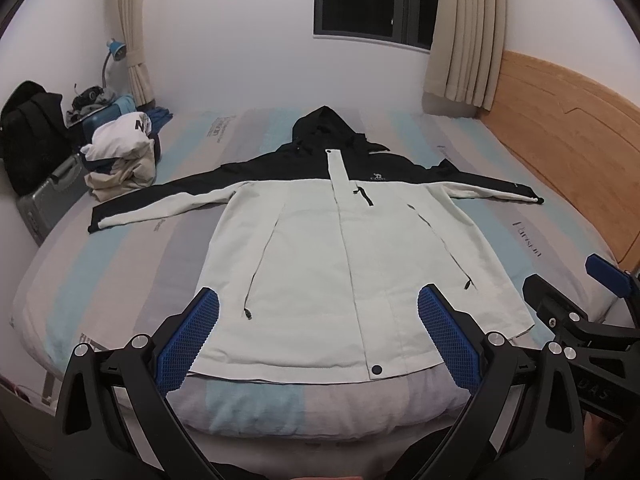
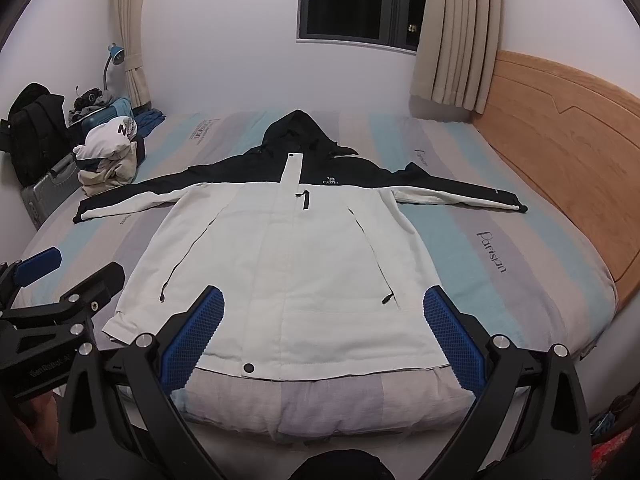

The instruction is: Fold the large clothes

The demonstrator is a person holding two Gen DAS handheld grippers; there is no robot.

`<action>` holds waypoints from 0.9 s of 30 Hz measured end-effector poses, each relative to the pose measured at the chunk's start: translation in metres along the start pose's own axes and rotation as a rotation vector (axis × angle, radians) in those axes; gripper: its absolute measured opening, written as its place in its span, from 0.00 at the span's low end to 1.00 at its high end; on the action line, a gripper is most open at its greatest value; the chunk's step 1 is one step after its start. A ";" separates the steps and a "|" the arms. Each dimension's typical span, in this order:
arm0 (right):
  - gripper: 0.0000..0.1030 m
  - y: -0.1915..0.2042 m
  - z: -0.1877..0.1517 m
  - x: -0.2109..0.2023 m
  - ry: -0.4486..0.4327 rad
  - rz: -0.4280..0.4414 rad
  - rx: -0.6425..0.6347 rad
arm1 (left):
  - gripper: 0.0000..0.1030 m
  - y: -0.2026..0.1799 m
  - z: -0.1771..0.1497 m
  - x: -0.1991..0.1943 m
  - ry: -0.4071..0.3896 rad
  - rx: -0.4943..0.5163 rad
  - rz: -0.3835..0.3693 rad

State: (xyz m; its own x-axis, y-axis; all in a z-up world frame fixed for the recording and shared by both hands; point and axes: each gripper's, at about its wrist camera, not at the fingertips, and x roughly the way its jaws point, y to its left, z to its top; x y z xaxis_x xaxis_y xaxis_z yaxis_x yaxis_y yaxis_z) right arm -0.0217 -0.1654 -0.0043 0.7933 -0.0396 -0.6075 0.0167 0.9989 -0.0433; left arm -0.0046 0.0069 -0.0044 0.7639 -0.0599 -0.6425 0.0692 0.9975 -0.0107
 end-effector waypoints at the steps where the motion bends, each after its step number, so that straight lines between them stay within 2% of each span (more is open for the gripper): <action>1: 0.93 -0.001 0.000 0.000 0.000 -0.001 0.001 | 0.94 -0.001 0.000 0.000 0.000 -0.001 -0.001; 27: 0.93 0.000 0.000 -0.005 -0.007 -0.004 0.008 | 0.94 -0.002 -0.002 -0.002 -0.003 -0.009 0.009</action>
State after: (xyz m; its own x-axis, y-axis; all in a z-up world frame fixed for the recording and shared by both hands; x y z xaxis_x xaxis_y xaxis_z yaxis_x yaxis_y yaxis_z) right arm -0.0252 -0.1655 -0.0014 0.7976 -0.0436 -0.6017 0.0248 0.9989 -0.0395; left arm -0.0071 0.0054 -0.0044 0.7662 -0.0511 -0.6406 0.0567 0.9983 -0.0117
